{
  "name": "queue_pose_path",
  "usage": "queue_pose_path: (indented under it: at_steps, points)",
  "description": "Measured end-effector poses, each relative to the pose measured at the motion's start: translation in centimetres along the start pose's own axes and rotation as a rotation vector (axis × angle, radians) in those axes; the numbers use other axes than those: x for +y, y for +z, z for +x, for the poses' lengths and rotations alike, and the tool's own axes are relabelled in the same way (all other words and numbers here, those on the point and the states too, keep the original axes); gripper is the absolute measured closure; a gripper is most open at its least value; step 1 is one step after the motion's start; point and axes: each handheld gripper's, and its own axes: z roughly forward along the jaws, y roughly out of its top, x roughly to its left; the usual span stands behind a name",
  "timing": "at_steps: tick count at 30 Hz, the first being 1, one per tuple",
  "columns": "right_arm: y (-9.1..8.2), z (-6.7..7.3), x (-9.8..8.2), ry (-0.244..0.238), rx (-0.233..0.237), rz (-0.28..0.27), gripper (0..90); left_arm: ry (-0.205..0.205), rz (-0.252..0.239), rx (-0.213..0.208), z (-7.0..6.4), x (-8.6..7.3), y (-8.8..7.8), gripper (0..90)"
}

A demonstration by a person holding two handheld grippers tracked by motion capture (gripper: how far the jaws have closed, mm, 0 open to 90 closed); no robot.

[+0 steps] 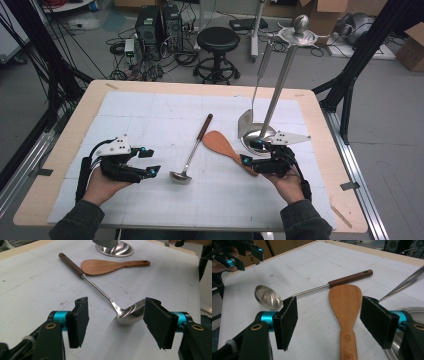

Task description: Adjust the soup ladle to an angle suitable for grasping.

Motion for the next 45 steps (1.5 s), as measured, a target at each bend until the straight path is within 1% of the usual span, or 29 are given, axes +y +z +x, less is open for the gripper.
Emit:
queue_pose_path:
  at_steps: [2, 4, 7, 10, 13, 14, 18, 21, 22, 24, 27, 29, 30, 31, 37, 45]
  points:
    - [0.0, 0.0, -0.1, -0.008, -0.006, -0.004, 27.7, -0.001, 0.004, -0.005, 0.0, 0.0, 0.2, 39.5]
    - [0.0, 0.1, -0.3, -0.002, -0.005, -0.001, 27.4, -0.004, 0.008, -0.009, 0.0, 0.0, 0.4, 41.4]
    - [0.1, 0.0, -0.6, -0.004, -0.011, 0.006, 26.7, 0.009, 0.025, -0.015, 0.0, 0.0, 0.7, 44.4]
    - [0.1, 0.0, -0.8, -0.002, -0.015, 0.007, 26.2, 0.006, 0.04, -0.015, 0.1, 0.0, 1.1, 46.0]
    - [0.2, 0.0, -1.1, 0.003, -0.019, 0.012, 25.4, 0.004, 0.053, -0.017, 0.1, 0.0, 1.5, 49.6]
    - [0.2, 0.0, -1.1, 0.003, -0.018, 0.015, 25.4, -0.002, 0.053, -0.014, 0.1, 0.0, 1.6, 49.9]
    - [0.4, 0.0, -1.4, -0.003, -0.019, 0.028, 24.9, -0.008, 0.055, -0.03, 0.2, 0.1, 1.9, 55.3]
    - [0.6, 0.0, -1.5, -0.001, -0.018, 0.038, 24.6, 0.005, 0.069, -0.042, 0.1, 0.2, 2.3, 62.1]
    - [0.6, 0.0, -1.5, -0.006, -0.017, 0.039, 24.5, 0.003, 0.069, -0.049, 0.1, 0.2, 2.4, 65.2]
    - [0.7, 0.0, -1.6, -0.002, -0.018, 0.044, 23.9, 0.006, 0.075, -0.049, 0.0, 0.2, 2.7, 69.2]
    - [0.7, 0.0, -1.6, -0.002, -0.018, 0.043, 23.9, 0.008, 0.083, -0.062, -0.1, 0.3, 3.1, 76.0]
    - [0.7, 0.0, -1.6, -0.002, -0.021, 0.042, 23.9, 0.02, 0.094, -0.069, -0.2, 0.5, 3.4, 78.8]
    - [0.7, 0.0, -1.6, -0.001, -0.022, 0.041, 23.9, 0.017, 0.096, -0.073, -0.3, 0.5, 3.6, 80.1]
    - [0.7, 0.0, -1.6, -0.004, -0.022, 0.04, 23.9, 0.023, 0.1, -0.077, -0.3, 0.5, 3.8, 80.7]
    - [0.7, 0.0, -1.7, -0.006, -0.02, 0.045, 23.9, 0.025, 0.115, -0.09, -0.7, 0.8, 4.8, 80.5]
    - [0.8, 0.1, -1.8, -0.009, -0.019, 0.051, 23.9, 0.034, 0.129, -0.105, -1.1, 1.0, 5.7, 79.5]
